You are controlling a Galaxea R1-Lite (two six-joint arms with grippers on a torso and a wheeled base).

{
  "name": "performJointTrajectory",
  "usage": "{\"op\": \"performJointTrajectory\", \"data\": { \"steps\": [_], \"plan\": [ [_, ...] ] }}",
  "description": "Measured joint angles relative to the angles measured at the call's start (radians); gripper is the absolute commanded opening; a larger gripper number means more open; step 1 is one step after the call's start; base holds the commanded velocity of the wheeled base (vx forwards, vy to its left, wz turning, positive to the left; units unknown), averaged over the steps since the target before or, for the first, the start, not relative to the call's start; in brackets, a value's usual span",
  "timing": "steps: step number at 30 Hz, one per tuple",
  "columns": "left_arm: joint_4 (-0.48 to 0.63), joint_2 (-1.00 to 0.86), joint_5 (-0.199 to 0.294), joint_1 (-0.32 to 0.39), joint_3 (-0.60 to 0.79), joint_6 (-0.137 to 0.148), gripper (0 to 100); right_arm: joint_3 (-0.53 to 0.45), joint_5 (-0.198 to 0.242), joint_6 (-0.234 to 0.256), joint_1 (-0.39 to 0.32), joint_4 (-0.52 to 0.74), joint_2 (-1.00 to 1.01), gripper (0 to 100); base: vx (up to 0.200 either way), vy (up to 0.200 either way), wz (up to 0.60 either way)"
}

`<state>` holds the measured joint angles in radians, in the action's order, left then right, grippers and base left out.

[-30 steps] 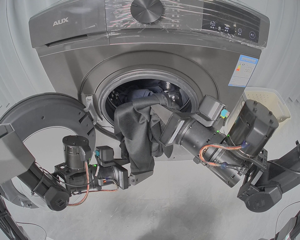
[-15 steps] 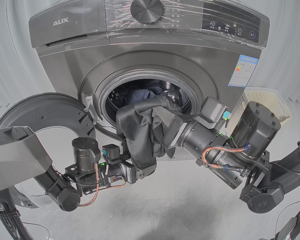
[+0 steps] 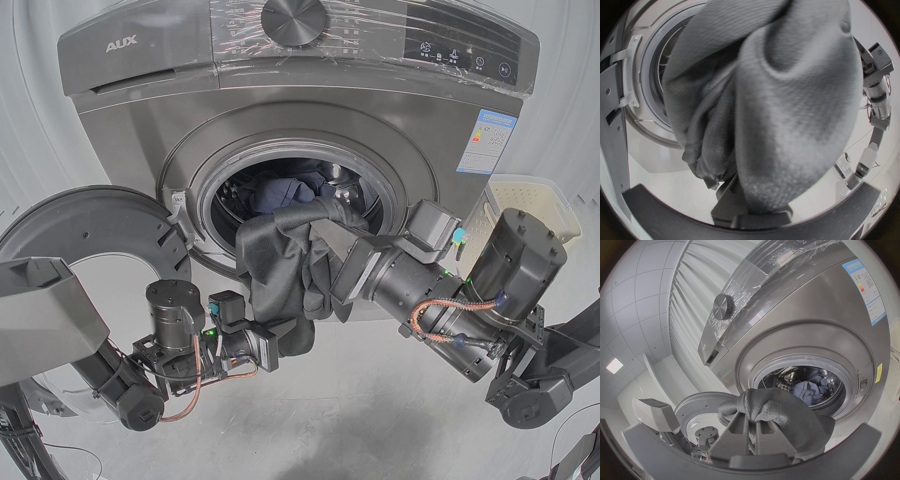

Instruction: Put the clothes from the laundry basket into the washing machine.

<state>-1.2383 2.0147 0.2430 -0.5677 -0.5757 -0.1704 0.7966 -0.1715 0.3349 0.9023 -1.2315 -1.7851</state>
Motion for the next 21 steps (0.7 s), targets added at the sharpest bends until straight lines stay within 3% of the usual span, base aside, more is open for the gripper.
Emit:
{"op": "performJointTrajectory", "data": {
  "steps": [5, 6, 14, 21],
  "plan": [
    [0.0, -0.063, 0.0, -0.045, 0.055, 0.0, 0, -0.011, 0.003, 0.0, 0.0, 0.0, 0.0, 0, 0.0, 0.0, 0.0],
    [0.0, -0.083, 0.0, -0.057, 0.075, -0.001, 0, -0.017, 0.005, 0.0, -0.001, 0.0, 0.0, 100, 0.0, 0.0, 0.0],
    [-0.053, -0.23, 0.003, -0.106, 0.207, -0.019, 0, -0.105, 0.034, -0.019, -0.009, -0.058, -0.001, 100, 0.0, 0.0, 0.0],
    [-0.057, -0.323, 0.004, -0.111, 0.193, -0.04, 0, -0.2, 0.038, -0.051, -0.005, -0.072, 0.007, 100, 0.0, 0.0, 0.0]
  ]
}}
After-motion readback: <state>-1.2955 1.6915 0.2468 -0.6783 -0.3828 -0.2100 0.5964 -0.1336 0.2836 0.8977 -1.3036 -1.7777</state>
